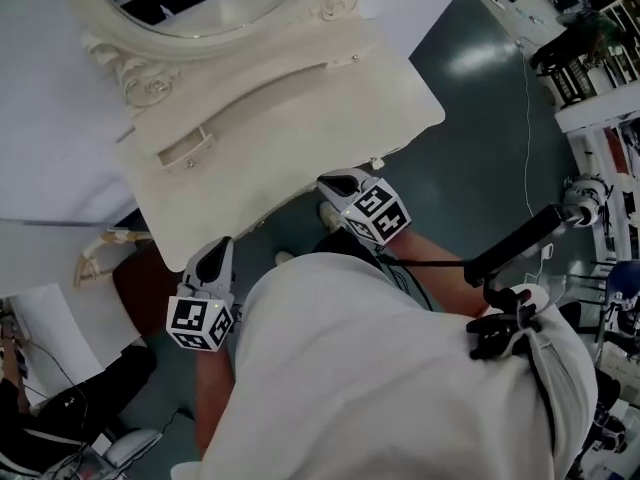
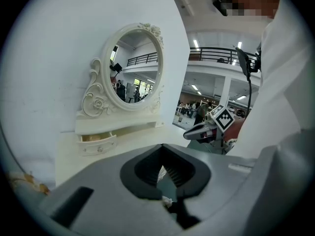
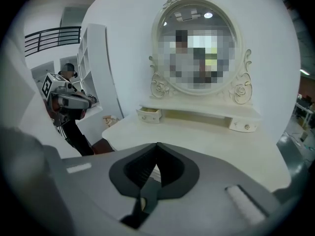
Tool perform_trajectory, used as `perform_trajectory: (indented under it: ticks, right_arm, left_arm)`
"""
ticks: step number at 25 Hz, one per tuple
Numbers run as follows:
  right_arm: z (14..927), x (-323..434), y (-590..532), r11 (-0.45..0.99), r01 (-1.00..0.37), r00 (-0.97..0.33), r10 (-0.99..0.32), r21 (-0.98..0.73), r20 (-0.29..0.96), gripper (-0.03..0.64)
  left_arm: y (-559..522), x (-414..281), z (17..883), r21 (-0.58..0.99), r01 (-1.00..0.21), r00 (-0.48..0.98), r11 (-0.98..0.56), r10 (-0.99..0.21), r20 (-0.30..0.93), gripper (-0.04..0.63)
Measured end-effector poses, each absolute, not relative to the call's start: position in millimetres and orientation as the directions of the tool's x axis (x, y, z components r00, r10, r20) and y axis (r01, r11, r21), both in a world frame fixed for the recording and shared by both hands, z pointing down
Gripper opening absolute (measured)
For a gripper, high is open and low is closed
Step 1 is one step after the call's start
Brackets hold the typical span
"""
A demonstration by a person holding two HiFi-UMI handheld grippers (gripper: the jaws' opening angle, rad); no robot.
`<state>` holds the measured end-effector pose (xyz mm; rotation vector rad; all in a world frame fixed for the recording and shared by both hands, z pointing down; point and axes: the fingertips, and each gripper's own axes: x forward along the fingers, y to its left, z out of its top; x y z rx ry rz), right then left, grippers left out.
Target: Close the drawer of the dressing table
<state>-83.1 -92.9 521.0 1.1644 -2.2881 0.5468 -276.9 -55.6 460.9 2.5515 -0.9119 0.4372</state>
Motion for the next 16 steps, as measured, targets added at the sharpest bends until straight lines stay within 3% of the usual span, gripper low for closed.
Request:
perform_trajectory:
  ticks: [10,16]
  right_arm:
    - [521.4,-96.2,-75.0,0.560,-0.822,-0.497,-0.611,-0.108,0.616,0.000]
    - [520.4,-79.6,-39.5,0.512,-0.852,-0.447,-0.609,-0.105,0.655,-0.002]
  left_arm:
    - [-43.6,-281.0,469.8,0.272,-0.634,0.757,-0.724,-0.510,0.408,0.003]
    - [-24.2,-264.8,479.8,0.321,-0.574,0.801,-0.753,-0.435,0.412,0.003]
